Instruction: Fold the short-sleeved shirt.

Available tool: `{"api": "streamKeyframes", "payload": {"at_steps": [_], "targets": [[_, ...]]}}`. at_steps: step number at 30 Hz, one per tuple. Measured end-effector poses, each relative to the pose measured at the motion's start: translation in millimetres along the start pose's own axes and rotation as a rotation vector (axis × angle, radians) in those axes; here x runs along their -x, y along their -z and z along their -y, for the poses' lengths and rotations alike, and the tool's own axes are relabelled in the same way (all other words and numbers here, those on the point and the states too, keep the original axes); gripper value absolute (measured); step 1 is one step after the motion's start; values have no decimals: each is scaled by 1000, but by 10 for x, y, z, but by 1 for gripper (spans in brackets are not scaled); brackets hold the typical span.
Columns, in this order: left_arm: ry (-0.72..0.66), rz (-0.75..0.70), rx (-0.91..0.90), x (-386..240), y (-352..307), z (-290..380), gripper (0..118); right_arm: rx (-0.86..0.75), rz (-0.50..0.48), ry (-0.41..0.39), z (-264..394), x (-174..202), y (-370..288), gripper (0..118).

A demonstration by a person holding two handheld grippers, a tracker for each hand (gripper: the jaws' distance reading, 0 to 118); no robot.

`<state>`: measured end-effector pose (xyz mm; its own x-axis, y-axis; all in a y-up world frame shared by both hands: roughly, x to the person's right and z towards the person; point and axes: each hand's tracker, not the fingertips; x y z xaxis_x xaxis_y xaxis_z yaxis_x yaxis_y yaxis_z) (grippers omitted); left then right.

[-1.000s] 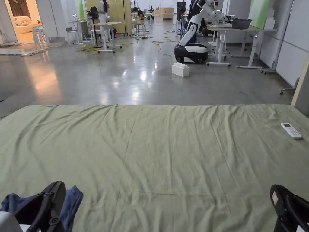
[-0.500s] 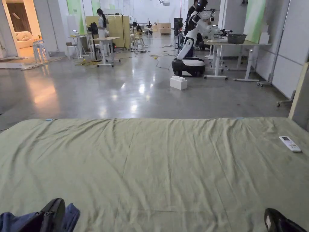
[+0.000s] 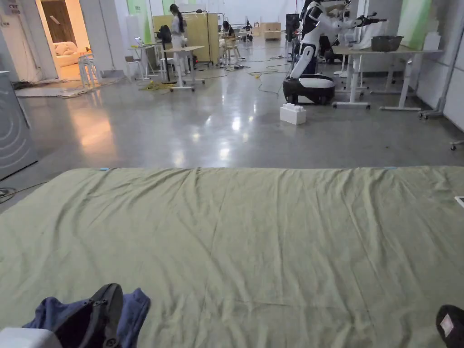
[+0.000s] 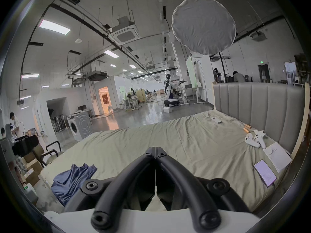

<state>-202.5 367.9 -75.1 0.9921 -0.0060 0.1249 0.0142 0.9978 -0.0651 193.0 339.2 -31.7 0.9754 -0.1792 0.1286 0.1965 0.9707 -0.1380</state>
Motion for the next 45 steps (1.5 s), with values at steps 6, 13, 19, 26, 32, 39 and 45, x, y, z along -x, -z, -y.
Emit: {"api": "streamKeyframes", "payload": {"at_steps": [6,13,19,26,32,39,45], "targets": [[64,-41,-18,-4,-9,-25,0,-2,6,-15,42,17,22,1],[62,-161,107,467,189,-58,31,-9,-94,-19,111,4,58,1],[3,-217,289,1135,678,301,62,28,-135,27,240,-7,152,1],[-122,-198,565,1714,1639,1296,78,77,-151,-28,343,4,236,1],[-120,-201,709,2035,2375,2115,79,152,-125,-64,460,-74,286,1],[-144,-235,791,2173,2631,2498,81,234,-85,-3,616,-134,353,1],[-96,-274,825,1984,2731,2359,7,260,-104,45,712,-154,407,1]]}}
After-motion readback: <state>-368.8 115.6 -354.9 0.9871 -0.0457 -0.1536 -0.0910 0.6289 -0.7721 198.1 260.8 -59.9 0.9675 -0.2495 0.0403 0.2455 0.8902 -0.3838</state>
